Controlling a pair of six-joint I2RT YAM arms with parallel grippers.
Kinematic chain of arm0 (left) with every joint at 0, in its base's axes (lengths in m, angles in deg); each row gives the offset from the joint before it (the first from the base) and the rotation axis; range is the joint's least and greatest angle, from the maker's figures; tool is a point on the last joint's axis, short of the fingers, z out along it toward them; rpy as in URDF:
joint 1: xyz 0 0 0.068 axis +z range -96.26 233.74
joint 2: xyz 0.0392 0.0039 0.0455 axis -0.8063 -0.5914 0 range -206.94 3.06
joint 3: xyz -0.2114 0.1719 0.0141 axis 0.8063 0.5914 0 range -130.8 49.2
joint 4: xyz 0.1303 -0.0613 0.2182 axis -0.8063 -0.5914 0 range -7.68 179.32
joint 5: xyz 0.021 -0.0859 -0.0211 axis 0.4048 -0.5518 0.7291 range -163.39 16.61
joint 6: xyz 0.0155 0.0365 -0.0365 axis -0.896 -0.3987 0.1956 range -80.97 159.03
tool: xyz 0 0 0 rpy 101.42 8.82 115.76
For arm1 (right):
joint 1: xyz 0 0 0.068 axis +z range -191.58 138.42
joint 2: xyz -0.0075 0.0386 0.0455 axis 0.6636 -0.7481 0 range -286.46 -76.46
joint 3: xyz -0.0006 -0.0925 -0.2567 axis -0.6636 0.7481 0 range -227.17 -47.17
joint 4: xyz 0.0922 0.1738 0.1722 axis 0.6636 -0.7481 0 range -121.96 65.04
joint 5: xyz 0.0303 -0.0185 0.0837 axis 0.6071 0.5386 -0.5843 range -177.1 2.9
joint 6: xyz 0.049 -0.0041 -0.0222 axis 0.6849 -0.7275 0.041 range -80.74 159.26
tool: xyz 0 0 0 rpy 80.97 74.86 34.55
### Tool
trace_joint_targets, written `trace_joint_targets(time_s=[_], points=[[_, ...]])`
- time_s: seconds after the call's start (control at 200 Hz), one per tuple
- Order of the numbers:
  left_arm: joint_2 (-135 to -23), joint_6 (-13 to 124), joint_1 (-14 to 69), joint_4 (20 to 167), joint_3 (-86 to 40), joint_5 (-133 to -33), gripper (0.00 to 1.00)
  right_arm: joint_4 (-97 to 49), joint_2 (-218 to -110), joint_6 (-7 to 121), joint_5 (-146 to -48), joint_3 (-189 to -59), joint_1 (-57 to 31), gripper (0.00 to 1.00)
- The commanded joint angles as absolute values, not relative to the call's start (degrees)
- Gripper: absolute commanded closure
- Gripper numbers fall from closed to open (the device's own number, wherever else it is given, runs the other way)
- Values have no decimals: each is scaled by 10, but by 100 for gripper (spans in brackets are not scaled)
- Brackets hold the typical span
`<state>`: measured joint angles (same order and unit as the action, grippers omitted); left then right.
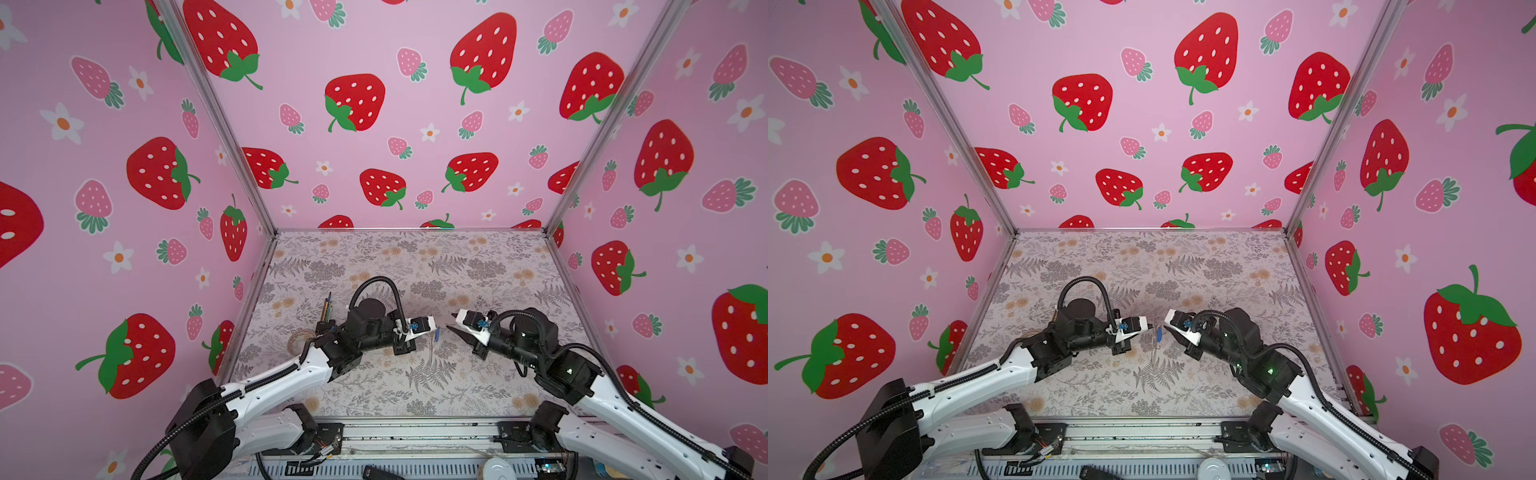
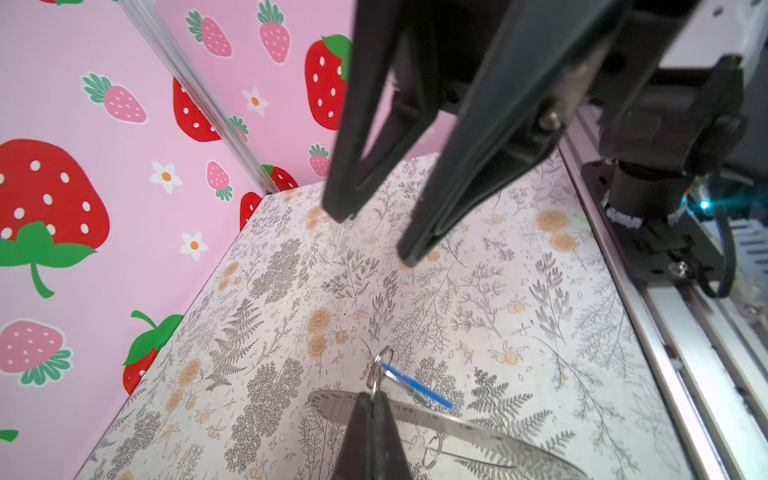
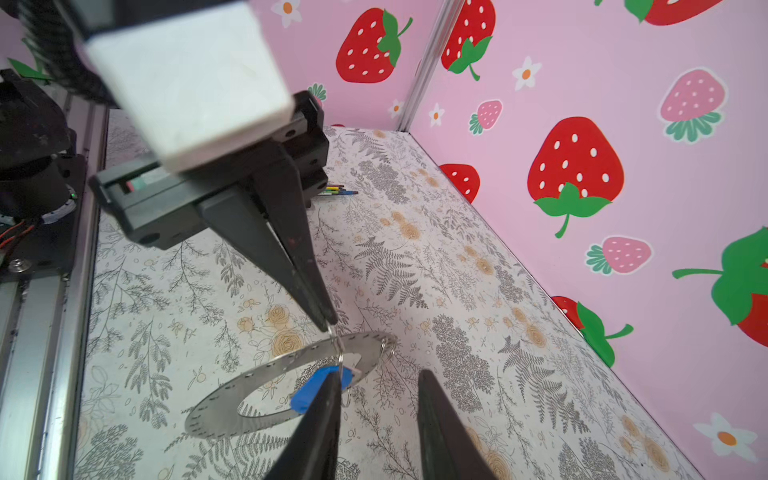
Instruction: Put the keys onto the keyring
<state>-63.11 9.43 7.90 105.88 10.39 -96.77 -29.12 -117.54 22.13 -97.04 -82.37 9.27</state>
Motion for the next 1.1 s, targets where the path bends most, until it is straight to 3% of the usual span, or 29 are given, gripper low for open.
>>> trace_joint_targets(time_s=[0.0,0.75,1.096], points=[[-631,151,90,1142,113,-1019,100,-252,-1176,251,-961,-802,94,67],[-641,238,109,1219,119,-1011,100,-140,-1272,284,-1026,-798,97,64],[-639,258,108,1230,117,-1004,100,-153,-1280,301,-966,-814,100,86]])
